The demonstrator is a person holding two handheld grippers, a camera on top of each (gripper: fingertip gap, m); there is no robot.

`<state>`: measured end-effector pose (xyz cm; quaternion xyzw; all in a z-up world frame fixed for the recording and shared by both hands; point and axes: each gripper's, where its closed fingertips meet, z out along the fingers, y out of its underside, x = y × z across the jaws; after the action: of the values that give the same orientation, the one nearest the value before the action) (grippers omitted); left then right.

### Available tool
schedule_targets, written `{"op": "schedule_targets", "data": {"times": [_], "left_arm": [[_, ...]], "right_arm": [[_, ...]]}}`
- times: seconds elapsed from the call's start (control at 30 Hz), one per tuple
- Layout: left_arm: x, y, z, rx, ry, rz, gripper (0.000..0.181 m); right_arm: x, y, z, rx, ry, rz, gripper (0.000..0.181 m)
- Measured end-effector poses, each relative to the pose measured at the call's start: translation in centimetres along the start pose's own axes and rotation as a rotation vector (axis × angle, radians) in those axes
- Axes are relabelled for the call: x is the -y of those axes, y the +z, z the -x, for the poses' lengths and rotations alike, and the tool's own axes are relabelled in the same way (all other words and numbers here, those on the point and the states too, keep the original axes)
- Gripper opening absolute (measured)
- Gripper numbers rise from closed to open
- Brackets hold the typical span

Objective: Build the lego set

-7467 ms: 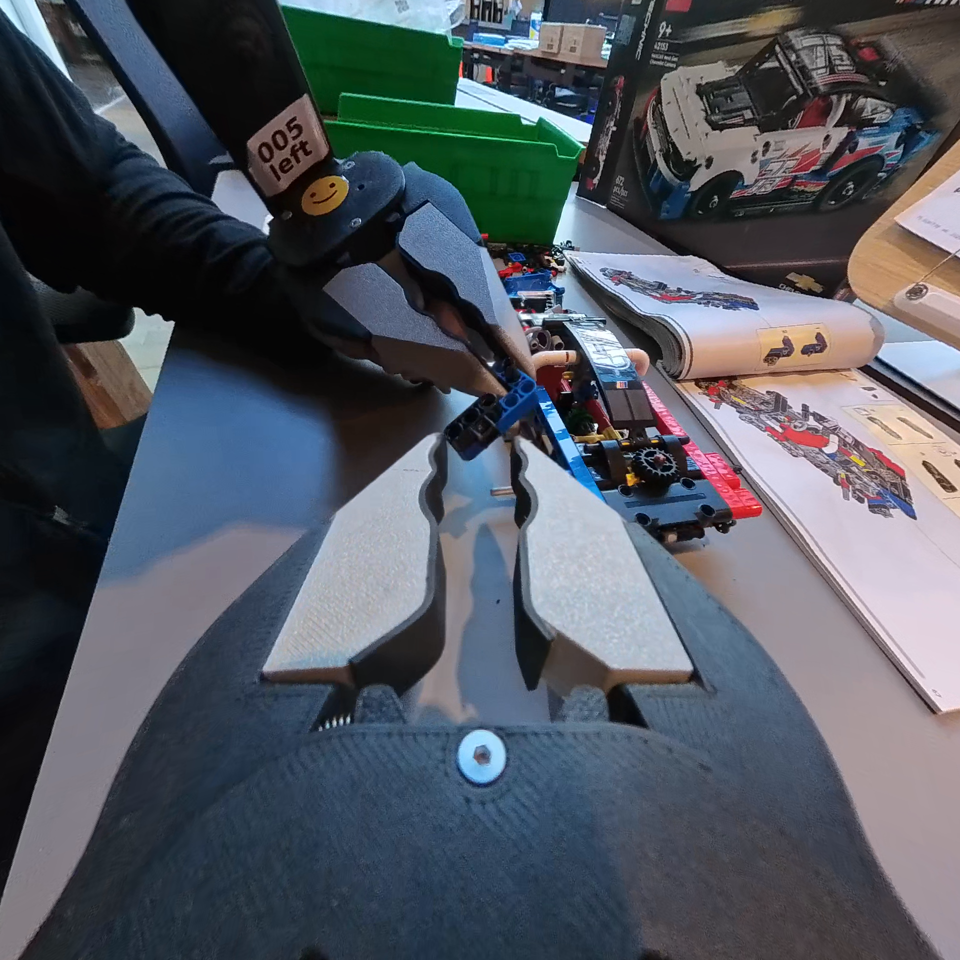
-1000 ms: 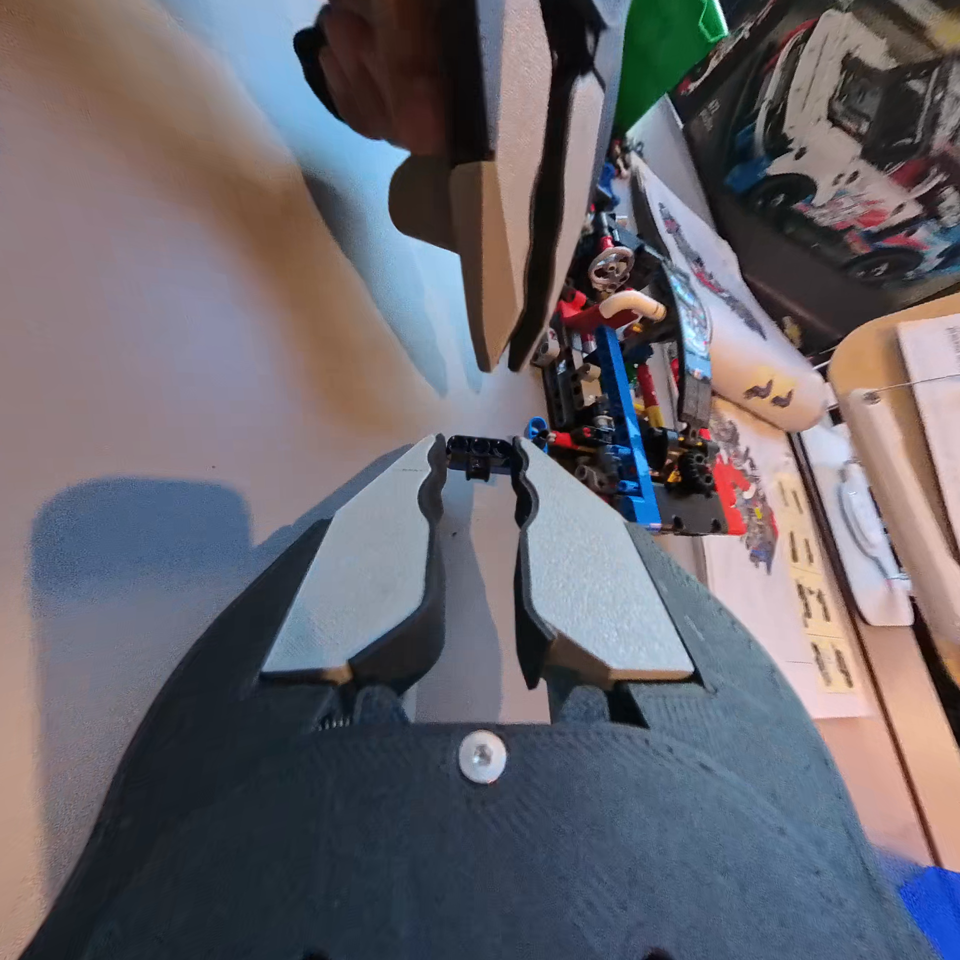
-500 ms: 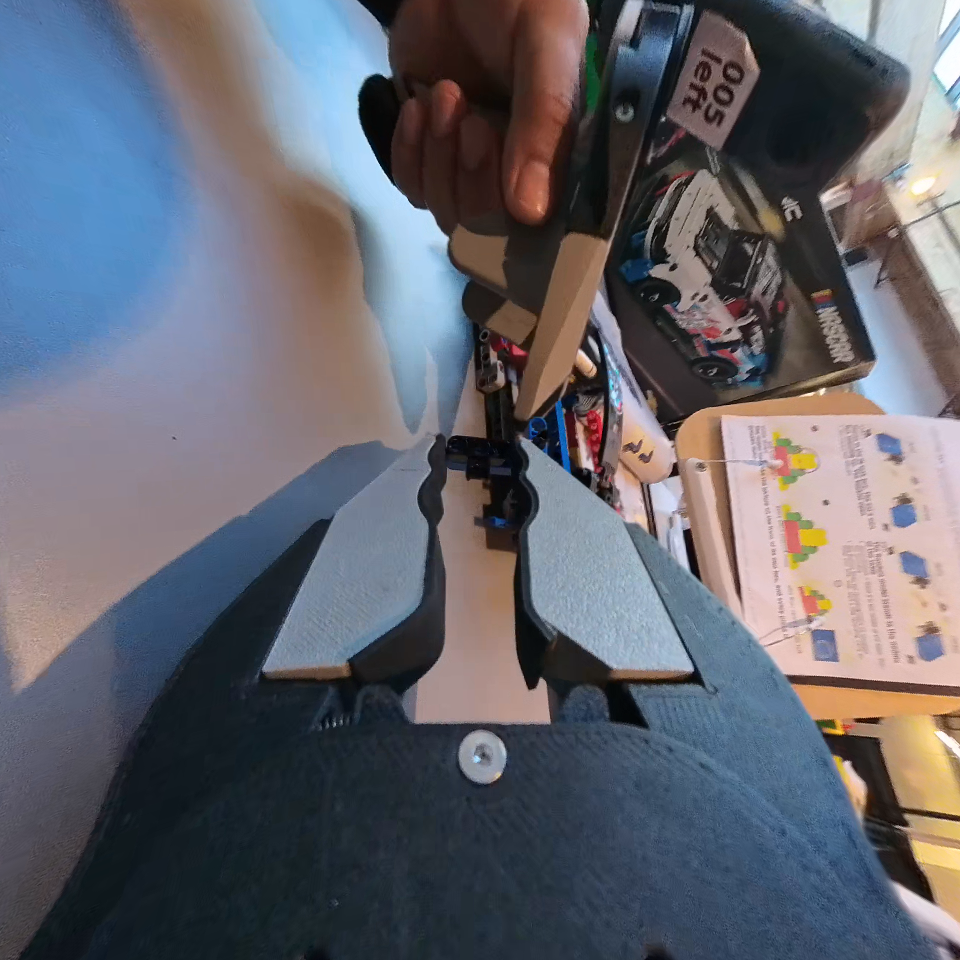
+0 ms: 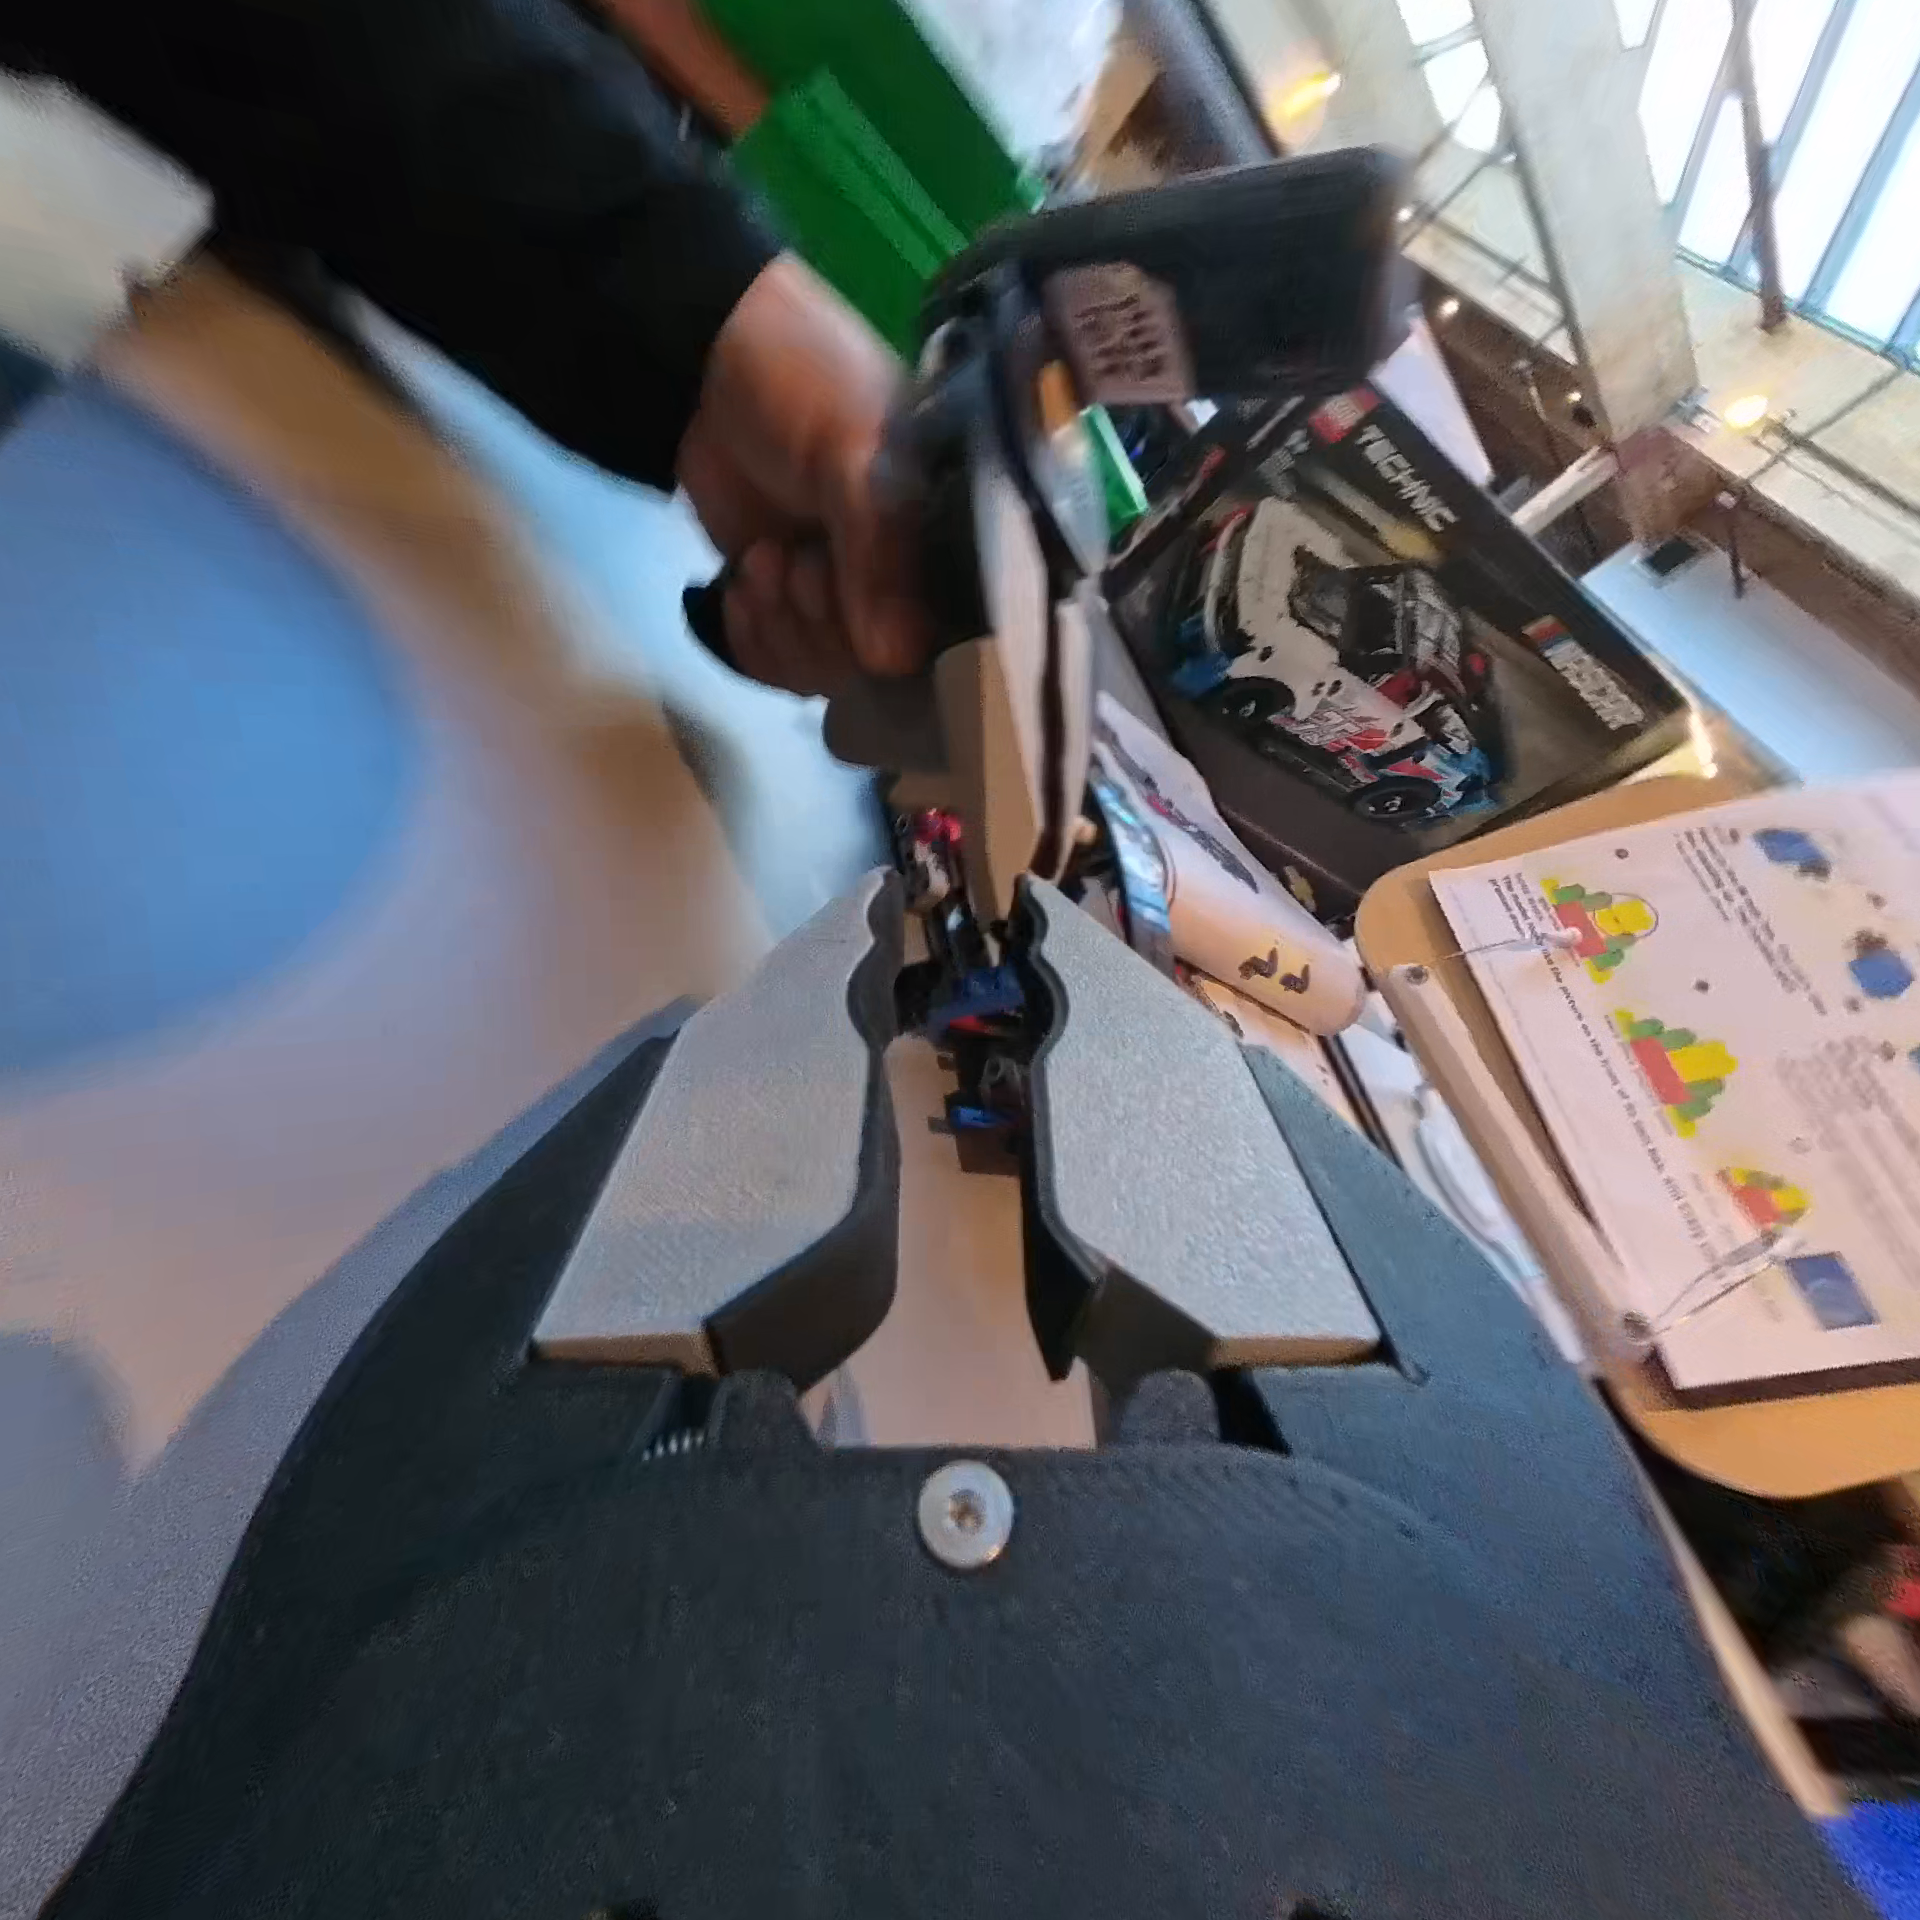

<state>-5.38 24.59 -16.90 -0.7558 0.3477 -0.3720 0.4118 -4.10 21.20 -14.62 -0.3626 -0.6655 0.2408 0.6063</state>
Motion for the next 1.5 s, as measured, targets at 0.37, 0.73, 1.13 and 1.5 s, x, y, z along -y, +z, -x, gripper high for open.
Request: {"op": "schedule_targets", "data": {"times": [0.37, 0.73, 1.13, 1.5], "left_arm": [[0.9, 0.5, 0.1, 0.083, 0.223, -0.102, 0.005], [0.1, 1.0, 0.7, 0.080, 0.125, -0.033, 0.005], [-0.5, 0.4, 3.8, 0.311, 0.259, 0.268, 0.027], [-0.4, 1.0, 3.2, 0.261, 0.341, 0.283, 0.027]], "right_arm": [[-3.3, 0.8, -2.7, 0.181, 0.631, 0.044, 0.014], [-4.9, 1.6, -1.5, 0.269, 0.544, 0.142, 0.004], [-7.1, 2.9, -1.3, 0.183, 0.403, 0.288, 0.004], [-6.8, 2.7, -2.2, 0.135, 0.482, 0.242, 0.004]]}}
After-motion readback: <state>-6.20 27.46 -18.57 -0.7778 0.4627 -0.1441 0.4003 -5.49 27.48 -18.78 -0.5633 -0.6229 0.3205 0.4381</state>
